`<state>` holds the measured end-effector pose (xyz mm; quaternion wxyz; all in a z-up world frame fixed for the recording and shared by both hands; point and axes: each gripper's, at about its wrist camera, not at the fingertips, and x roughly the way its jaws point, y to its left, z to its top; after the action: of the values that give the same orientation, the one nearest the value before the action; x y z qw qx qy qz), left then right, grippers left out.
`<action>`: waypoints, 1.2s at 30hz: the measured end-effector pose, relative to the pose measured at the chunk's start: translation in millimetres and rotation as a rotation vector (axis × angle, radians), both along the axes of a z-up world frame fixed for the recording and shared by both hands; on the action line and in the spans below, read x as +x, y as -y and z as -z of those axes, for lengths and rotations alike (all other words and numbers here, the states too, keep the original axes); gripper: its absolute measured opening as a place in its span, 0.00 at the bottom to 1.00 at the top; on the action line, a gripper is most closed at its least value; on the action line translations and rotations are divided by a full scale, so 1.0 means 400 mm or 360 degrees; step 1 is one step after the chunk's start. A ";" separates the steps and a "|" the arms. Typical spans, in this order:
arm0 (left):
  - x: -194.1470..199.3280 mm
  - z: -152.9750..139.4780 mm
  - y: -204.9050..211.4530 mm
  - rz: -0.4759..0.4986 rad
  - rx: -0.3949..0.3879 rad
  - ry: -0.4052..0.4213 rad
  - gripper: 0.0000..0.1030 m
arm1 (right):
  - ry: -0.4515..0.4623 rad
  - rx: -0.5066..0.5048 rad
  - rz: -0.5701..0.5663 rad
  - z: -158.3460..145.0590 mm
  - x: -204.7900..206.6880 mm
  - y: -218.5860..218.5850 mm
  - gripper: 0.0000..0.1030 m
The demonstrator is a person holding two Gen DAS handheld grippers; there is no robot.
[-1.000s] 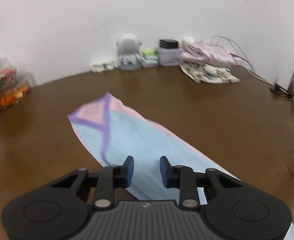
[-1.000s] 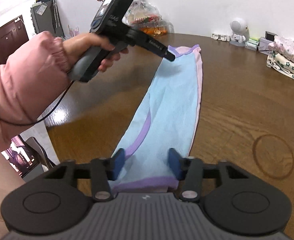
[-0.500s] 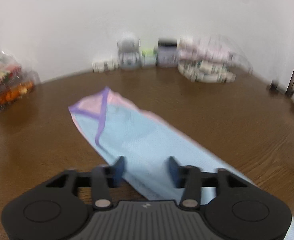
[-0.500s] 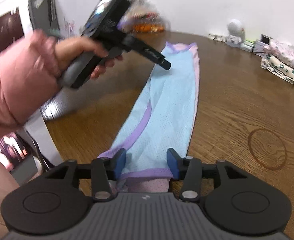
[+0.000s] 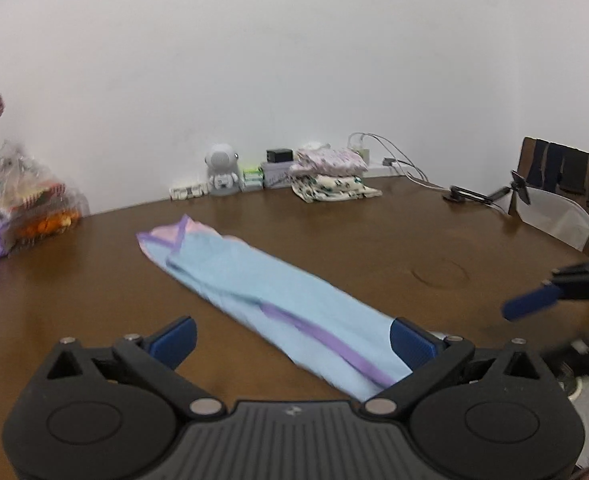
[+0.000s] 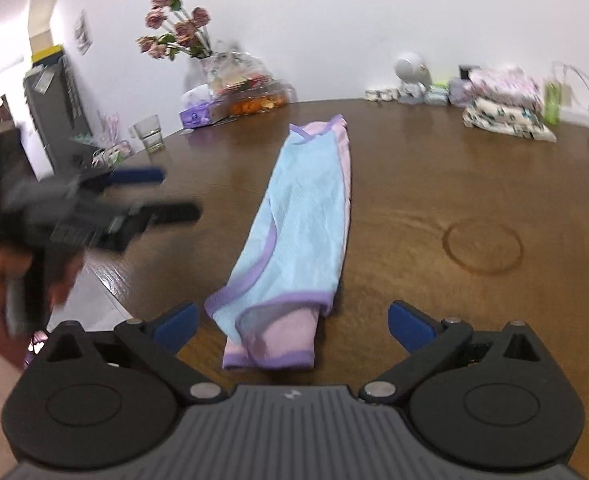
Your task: Fold clothes
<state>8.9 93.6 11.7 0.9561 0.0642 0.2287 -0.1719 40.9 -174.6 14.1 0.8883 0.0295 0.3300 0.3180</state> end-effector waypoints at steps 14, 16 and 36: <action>-0.087 0.055 0.137 0.0512 0.0612 0.0077 0.98 | 0.0026 -0.0026 0.0113 -0.001 -0.034 0.042 1.00; -0.082 0.067 0.170 0.0614 0.0755 0.0085 0.97 | 0.0044 -0.0030 0.0149 -0.009 -0.031 0.055 1.00; -0.010 0.099 0.239 0.0855 0.0837 -0.0059 0.13 | 0.0410 -0.0307 -0.0130 -0.003 -0.017 0.075 1.00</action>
<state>5.0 -2.0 -27.7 0.8234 0.3620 0.2572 -0.3532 34.0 -204.7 15.2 0.9083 -0.1105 0.2433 0.3218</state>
